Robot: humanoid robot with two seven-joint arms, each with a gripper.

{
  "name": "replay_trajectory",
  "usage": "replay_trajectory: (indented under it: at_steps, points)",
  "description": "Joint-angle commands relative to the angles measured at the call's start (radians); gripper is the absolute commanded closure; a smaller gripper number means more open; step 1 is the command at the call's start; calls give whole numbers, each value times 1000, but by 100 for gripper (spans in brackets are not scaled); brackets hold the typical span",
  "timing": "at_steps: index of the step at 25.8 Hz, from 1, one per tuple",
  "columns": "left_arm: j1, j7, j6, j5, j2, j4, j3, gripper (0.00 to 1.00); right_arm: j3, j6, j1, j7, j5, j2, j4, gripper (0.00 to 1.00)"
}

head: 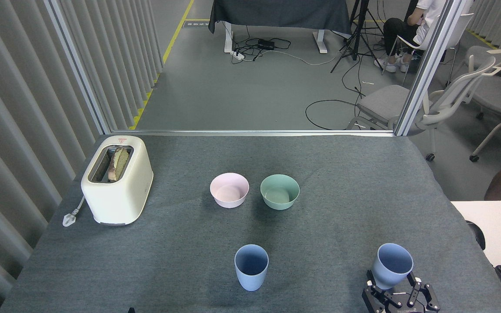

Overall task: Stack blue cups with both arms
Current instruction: 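Reach the right gripper to the other blue cup and grasp it, then lift the blue cup with the right gripper over the first cup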

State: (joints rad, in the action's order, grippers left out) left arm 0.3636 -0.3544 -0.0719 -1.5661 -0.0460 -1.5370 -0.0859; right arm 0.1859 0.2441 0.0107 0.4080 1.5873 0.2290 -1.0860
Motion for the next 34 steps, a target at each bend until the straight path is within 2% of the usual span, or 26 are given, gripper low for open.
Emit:
replay_trajectory:
  at_steps: [1, 4, 5, 7, 11, 17, 19, 23, 25, 27, 29, 31, 34]
  points:
    - [0, -3, 0, 1, 0, 0, 1, 0, 0, -2, 17, 0, -1, 3, 15, 0]
    - [0, -3, 1, 8, 0, 0, 0, 0, -2, -2, 23, 0, 0, 6, 18, 1]
    - [0, -3, 0, 8, 0, 0, 1, 0, -3, -2, 29, 0, 2, 6, 20, 4]
    - [0, -3, 0, 8, 0, 0, 1, 0, -13, -2, 32, 2, 22, 6, 18, 23]
    - [0, -3, 1, 9, 0, 2, 3, 0, -17, -6, 29, 5, 45, 4, 6, 34]
    - [0, -3, 1, 15, 2, 6, 0, 0, -26, -71, 37, 0, 43, -11, -51, 37]
    - [0, -3, 1, 21, 2, 6, 0, 0, -52, -80, 68, -12, 45, -20, -58, 36]
    - [-2, -3, 1, 21, 3, 6, 0, 0, -194, -134, 149, -81, 46, -97, -83, 35]
    - [-2, -3, 1, 21, 3, 8, 0, 0, -287, -167, 181, -87, 52, -152, -94, 35]
    - [-2, -3, 1, 21, 5, 12, 0, 0, -382, -203, 196, -101, 103, -220, -101, 35]
    - [-2, -3, 1, 21, 5, 12, 0, 0, -428, -224, 196, -118, 166, -287, -130, 34]
    - [-2, -3, 1, 21, 5, 12, 1, 0, -448, -224, 187, -124, 192, -321, -173, 34]
    - [-2, -3, 1, 21, 5, 20, 1, 0, -525, -226, 175, -155, 192, -323, -209, 33]
